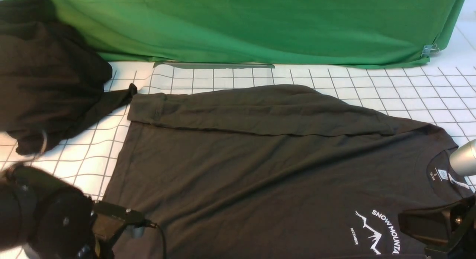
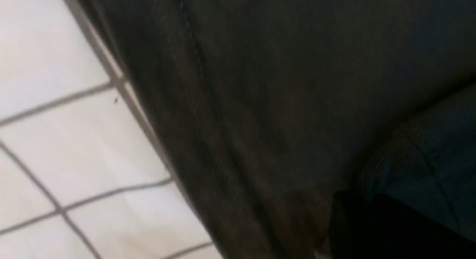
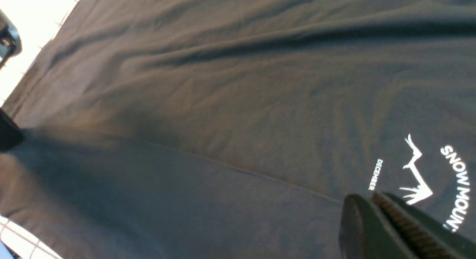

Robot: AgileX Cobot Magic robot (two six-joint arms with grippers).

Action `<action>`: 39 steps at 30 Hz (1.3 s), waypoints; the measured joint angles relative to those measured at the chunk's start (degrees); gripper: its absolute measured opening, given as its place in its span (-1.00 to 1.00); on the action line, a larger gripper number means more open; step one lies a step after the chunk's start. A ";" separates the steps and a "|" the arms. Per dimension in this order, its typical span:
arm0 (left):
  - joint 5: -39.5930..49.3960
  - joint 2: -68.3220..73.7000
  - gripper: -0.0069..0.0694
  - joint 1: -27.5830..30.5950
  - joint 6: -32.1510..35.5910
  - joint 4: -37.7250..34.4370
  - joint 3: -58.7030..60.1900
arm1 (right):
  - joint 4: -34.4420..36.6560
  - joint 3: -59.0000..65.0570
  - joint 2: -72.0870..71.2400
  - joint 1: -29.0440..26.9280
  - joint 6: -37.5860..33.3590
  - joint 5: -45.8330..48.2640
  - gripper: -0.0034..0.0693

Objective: Fold a long-sleeved shirt over a white checkered tablecloth.
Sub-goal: 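Grasp the left edge of the dark T-shirt lying flat on the table, then fold the left side of the black T-shirt inward over its body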

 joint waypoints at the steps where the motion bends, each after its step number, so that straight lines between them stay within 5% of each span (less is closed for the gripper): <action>1: 1.86 -1.06 -0.77 0.00 0.16 0.47 -2.29 | 0.00 0.00 0.00 0.00 0.00 -0.05 -0.85; 11: 5.22 -4.39 -0.78 1.14 1.07 11.56 -26.78 | 0.00 0.00 0.00 0.00 0.00 -0.17 -0.82; 17: 4.89 5.71 -0.78 9.11 6.31 8.74 -41.15 | 0.49 0.00 0.00 0.00 0.00 -0.61 -0.82; 24: 4.28 19.41 -0.77 14.77 7.58 6.79 -46.18 | 2.19 0.00 0.00 0.00 -1.38 0.41 -0.78; 35: 2.19 26.20 -0.77 15.10 9.94 9.80 -46.34 | 2.30 -2.96 10.02 1.62 -11.81 12.52 -0.67; 38: 0.68 26.22 -0.77 15.10 9.94 10.04 -46.36 | 2.19 -3.26 16.76 4.50 -12.21 11.21 -0.52; 39: 0.05 26.29 -0.77 15.10 9.94 10.03 -46.43 | 1.67 -3.33 20.63 6.17 -11.81 8.76 -0.30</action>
